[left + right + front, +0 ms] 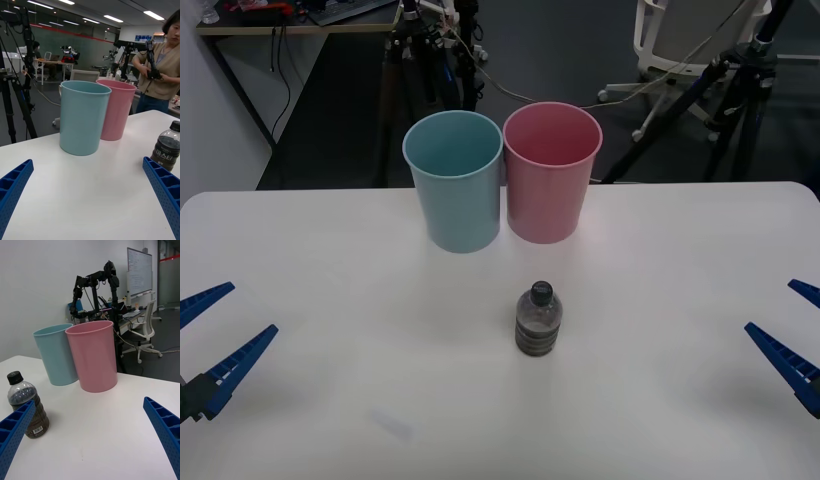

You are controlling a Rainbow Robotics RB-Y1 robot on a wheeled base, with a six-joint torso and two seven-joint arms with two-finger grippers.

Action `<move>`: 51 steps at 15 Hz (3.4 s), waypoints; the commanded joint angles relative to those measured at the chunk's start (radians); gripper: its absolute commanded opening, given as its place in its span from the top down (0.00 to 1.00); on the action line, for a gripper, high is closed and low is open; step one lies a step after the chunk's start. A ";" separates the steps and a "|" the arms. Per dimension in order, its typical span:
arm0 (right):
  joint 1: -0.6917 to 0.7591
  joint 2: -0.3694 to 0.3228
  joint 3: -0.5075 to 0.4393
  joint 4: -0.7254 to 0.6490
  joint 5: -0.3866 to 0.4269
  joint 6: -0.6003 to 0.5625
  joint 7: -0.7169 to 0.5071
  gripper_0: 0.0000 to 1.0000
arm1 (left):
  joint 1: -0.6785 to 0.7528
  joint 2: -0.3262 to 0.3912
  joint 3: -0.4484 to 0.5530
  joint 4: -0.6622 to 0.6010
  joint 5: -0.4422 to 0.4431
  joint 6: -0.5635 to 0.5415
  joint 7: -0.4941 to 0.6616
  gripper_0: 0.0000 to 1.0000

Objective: Grasp the object on the table and drop it into the matching bin: aluminum can to the light blue bin, PET bottle to the pink bin.

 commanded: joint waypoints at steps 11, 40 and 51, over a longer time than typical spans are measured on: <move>0.091 -0.014 0.053 -0.032 -0.047 -0.024 0.164 0.00 | 0.000 0.000 0.000 0.000 0.000 0.000 0.000 0.00; -0.009 -0.013 0.679 0.112 -0.139 0.266 0.615 0.00 | 0.000 0.000 0.000 0.000 0.000 0.000 0.000 0.00; -0.064 0.070 0.760 0.113 -0.087 0.487 0.669 0.00 | 0.000 0.000 0.000 0.000 0.000 0.000 0.000 0.00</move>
